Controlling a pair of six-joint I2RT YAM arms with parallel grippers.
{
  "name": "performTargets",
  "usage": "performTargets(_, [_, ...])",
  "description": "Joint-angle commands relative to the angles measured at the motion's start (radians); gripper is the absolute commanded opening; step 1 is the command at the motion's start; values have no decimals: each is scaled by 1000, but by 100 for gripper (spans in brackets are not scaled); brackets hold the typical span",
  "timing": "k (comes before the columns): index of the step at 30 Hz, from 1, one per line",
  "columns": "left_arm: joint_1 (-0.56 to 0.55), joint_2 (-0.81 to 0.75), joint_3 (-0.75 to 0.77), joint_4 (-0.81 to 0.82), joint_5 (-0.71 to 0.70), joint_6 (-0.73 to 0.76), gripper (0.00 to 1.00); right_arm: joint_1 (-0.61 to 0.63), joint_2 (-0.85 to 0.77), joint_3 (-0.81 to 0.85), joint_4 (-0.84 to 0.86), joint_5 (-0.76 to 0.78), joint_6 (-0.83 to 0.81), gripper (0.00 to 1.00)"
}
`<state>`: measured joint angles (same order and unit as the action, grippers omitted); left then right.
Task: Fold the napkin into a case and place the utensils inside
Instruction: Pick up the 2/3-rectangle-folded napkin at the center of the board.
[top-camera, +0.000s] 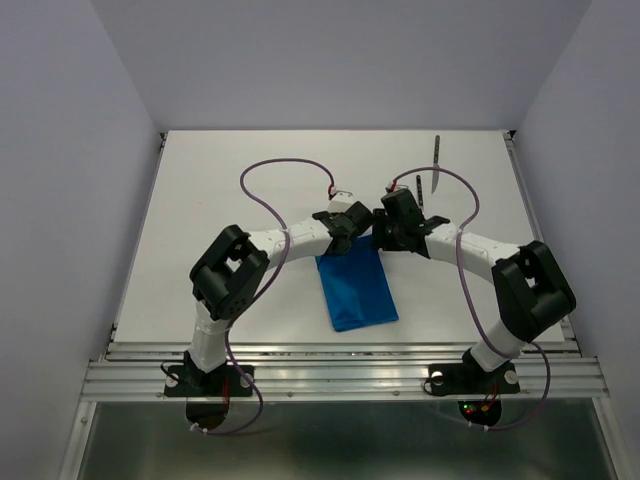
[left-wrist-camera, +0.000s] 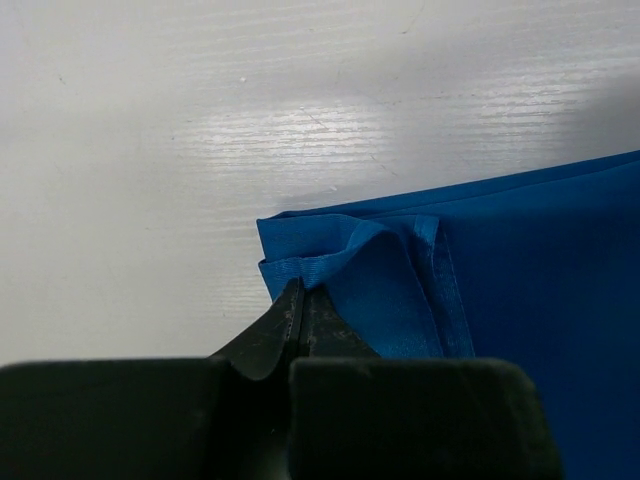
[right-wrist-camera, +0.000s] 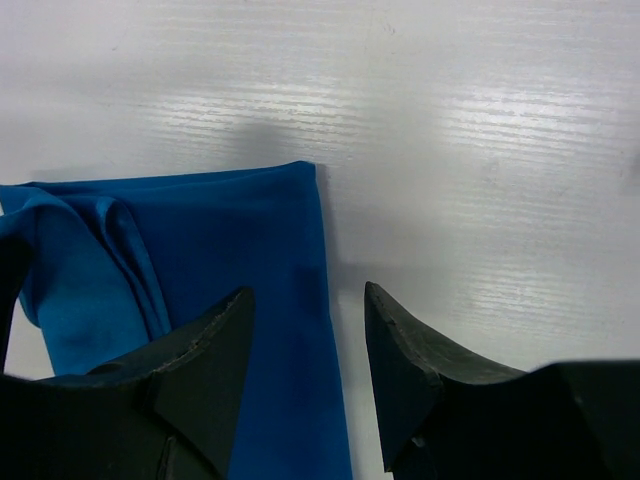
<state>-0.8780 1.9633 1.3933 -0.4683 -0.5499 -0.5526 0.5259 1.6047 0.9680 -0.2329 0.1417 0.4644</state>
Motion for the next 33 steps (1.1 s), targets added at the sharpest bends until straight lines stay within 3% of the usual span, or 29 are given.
performTargets(1, [-7,11,49,-10,-12,3,1,-26,41,52,33,-20,-38,54])
performTargets(14, [10,19,53,34,60,-1,0,-53,135,49,136,-129,-72,55])
performTargets(20, [20,5,27,63,96,-1,0,-73,156,37,179,-204,-59,49])
performTargets(27, [31,2,12,74,104,-3,0,-83,170,18,211,-234,-40,31])
performTargets(33, [36,2,4,77,100,-4,0,-83,164,8,216,-208,-29,33])
